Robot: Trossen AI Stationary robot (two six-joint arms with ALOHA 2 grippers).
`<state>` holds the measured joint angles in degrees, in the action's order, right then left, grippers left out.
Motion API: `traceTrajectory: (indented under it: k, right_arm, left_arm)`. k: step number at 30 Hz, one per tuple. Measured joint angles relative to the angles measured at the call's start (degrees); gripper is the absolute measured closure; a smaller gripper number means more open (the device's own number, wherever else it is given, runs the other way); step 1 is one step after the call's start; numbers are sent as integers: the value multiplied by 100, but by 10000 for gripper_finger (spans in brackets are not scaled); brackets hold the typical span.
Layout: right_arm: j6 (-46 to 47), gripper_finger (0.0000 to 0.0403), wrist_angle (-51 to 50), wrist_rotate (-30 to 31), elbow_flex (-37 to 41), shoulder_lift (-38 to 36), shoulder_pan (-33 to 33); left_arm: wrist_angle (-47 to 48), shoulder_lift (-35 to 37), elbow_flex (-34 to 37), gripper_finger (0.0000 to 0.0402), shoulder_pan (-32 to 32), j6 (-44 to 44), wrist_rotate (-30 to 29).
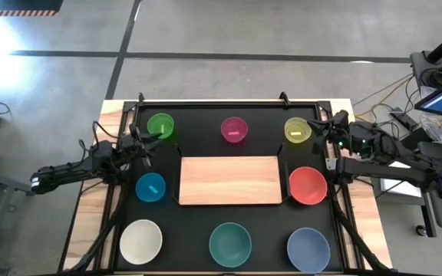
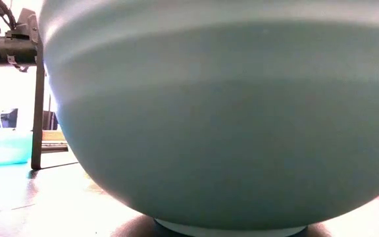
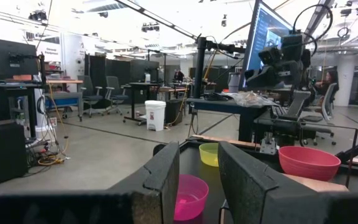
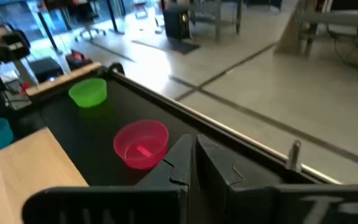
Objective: Place and stack bowls onto a shelf
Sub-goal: Put the yellow bowl on the shelf
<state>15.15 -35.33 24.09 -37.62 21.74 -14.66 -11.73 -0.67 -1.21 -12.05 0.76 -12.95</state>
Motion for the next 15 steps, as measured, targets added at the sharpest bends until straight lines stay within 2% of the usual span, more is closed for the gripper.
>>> traceTrajectory:
  k: [10, 15]
  right_arm:
    - [983, 300, -1209, -1, -913, 1207, 0]
    - [1377, 278, -1761, -1, -1435, 1849, 0]
  left_arm:
    - [0, 1, 0, 306, -1, 2, 0]
    - [0, 2, 0, 306, 0, 1, 2]
